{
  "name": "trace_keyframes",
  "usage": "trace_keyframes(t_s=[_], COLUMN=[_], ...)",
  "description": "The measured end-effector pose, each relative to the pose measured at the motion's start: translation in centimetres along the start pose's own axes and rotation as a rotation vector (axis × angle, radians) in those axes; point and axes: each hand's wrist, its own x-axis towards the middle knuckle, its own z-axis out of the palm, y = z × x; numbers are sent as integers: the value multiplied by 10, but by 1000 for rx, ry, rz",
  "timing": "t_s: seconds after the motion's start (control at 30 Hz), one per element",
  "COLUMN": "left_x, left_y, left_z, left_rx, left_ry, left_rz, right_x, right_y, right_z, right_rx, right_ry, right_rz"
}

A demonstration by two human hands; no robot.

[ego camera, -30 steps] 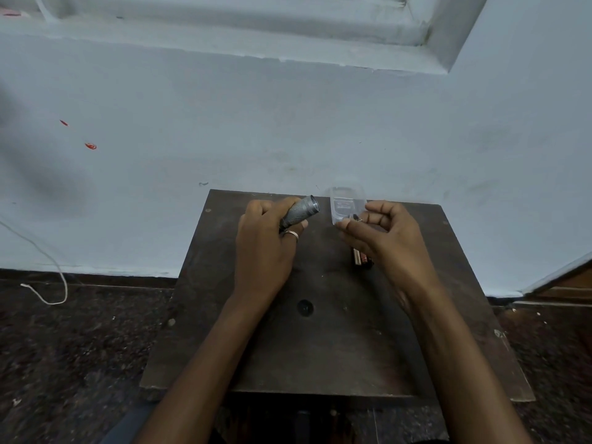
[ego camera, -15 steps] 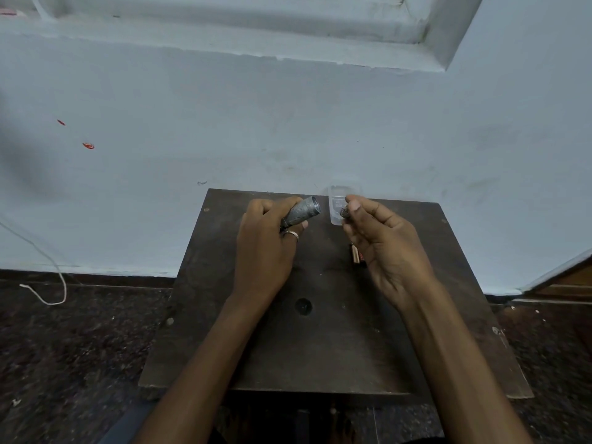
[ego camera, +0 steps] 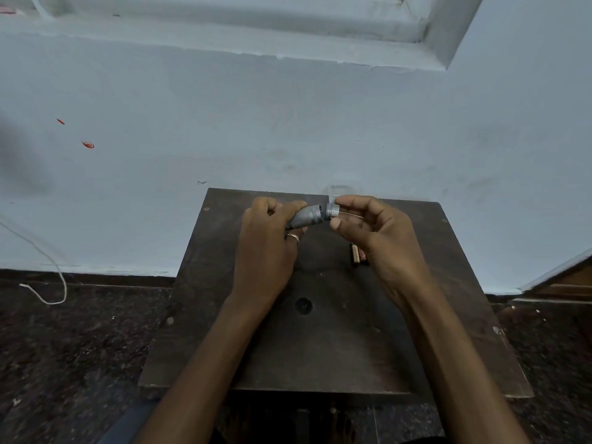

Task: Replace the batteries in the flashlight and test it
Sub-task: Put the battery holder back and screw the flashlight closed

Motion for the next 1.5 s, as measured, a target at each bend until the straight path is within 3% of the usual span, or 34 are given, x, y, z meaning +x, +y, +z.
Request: trace_keyframes(t_s=[0.4,0.9,1.13,1.5], left_x=[-1,-3,-1,-2], left_y=[4,8,5,6], left_z=[-4,-7,-8,-5], left_rx=[46,58,60,61], left_ry=[-36,-75,-69,-90], left_rz=[35,56,74,110], right_x=[1,3,1,-2], right_y=[1,11,2,4], right_z=[-1,6,-7,4], right_rx=[-227,-311,-248,-495], right_ry=[-40,74,-130,55], right_rz=[-60,6,49,112])
